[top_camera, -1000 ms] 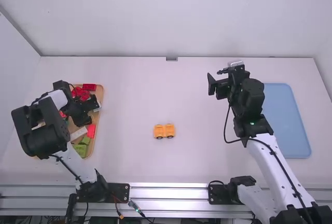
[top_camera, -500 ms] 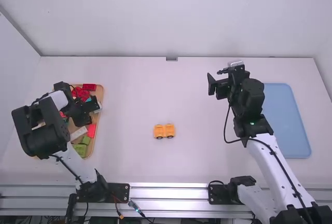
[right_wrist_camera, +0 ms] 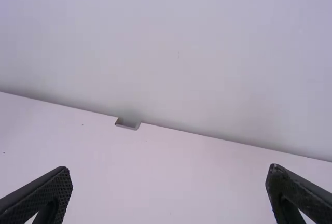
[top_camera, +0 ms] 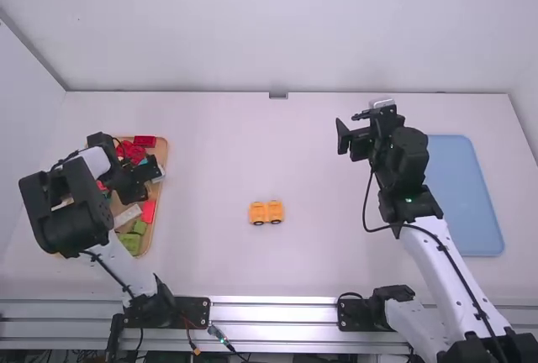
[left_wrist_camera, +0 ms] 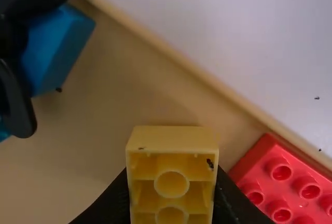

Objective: Assemble lego blocks to make yellow taxi

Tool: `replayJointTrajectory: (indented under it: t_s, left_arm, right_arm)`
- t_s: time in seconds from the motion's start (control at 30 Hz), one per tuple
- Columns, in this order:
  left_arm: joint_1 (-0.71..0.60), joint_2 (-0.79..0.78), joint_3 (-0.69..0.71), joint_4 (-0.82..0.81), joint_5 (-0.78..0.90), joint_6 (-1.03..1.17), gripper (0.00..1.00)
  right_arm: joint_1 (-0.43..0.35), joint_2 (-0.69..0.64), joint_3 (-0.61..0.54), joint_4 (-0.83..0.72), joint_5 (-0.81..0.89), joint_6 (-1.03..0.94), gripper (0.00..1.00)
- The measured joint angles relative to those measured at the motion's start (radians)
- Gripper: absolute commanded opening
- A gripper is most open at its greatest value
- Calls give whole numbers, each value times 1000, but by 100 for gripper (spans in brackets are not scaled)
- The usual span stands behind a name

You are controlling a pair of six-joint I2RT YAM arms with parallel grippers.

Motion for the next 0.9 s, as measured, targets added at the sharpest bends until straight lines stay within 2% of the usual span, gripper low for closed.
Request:
replayJointTrajectory:
  t_s: [0.2, 0.27, 0.3, 0.33, 0.37, 0.43, 0.53, 0.63, 0.7, 0.9]
  left_arm:
    - [0, 0, 0, 0, -1, -18, 37]
    - [0, 0, 0, 0, -1, -23, 45]
    - [0, 0, 0, -2, -1, -23, 53]
    - [0, 0, 0, -2, -1, -23, 53]
    - [0, 0, 0, -3, -1, -24, 58]
    - [0, 0, 0, -3, -6, -37, 62]
    - [0, 0, 0, 1, -17, -58, 61]
    - [0, 0, 0, -1, -26, -69, 56]
    - [0, 0, 0, -1, -28, -74, 48]
    - [0, 0, 0, 3, -28, -79, 44]
  right_arm:
    - [0, 0, 0, -1, 0, 1, 99]
    - [0, 0, 0, 0, 0, 0, 99]
    - [0, 0, 0, 0, 1, 2, 99]
    - [0, 0, 0, 0, 1, 2, 99]
    - [0, 0, 0, 0, -2, -1, 99]
    - [0, 0, 0, 0, -2, -2, 99]
    - [0, 0, 0, 0, 0, -1, 99]
    - [0, 0, 0, 0, -1, -2, 99]
    - [0, 0, 0, 0, 0, 0, 99]
    - [0, 0, 0, 0, 0, 1, 99]
